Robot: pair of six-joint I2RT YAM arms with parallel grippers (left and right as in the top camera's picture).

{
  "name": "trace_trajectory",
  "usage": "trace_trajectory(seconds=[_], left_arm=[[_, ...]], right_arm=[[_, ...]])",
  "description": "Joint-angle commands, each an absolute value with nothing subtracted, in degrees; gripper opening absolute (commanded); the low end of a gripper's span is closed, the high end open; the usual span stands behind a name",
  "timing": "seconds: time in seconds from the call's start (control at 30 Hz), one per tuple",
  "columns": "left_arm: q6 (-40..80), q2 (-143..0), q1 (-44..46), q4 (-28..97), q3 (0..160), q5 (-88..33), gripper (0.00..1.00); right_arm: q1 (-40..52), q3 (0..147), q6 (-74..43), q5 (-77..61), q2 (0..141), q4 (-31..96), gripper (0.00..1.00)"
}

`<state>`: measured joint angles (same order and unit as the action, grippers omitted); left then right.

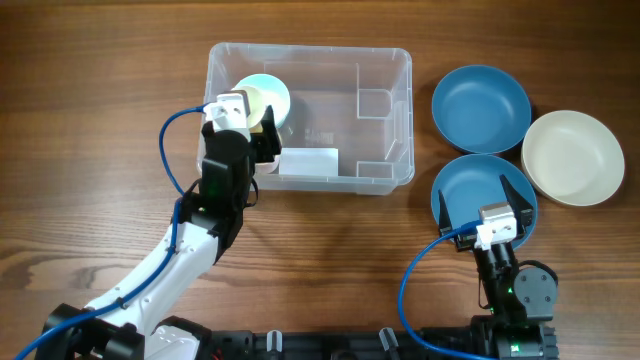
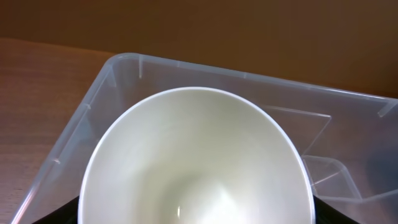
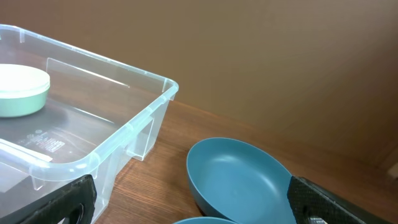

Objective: Pack container
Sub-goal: 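Lower the white cup onto the yellow cup and open the left gripper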

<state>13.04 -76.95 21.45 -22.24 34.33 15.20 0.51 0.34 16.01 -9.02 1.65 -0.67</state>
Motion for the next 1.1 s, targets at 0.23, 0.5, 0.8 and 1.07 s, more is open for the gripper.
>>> trace_trajectory(seconds=[0.23, 0.5, 0.8, 1.07], left_arm=[[12.21, -76.86, 21.82, -22.35, 33.95, 16.58, 0.59], [12.19, -72.84, 22.76, -20.25, 33.95, 16.6, 0.58], [12.21, -67.35, 22.76, -12.45, 33.95, 16.6, 0.55], [12.49, -65.25, 22.79, -6.13, 33.95, 15.16, 0.54]], right_arm=[[0.84, 0.3, 16.49, -9.98, 1.78, -0.8, 1.0], [0.84, 0.3, 16.49, -9.98, 1.78, -0.8, 1.0], [0.84, 0.3, 16.45, -9.98, 1.78, -0.8, 1.0], [0.84, 0.3, 16.49, -9.98, 1.78, -0.8, 1.0]])
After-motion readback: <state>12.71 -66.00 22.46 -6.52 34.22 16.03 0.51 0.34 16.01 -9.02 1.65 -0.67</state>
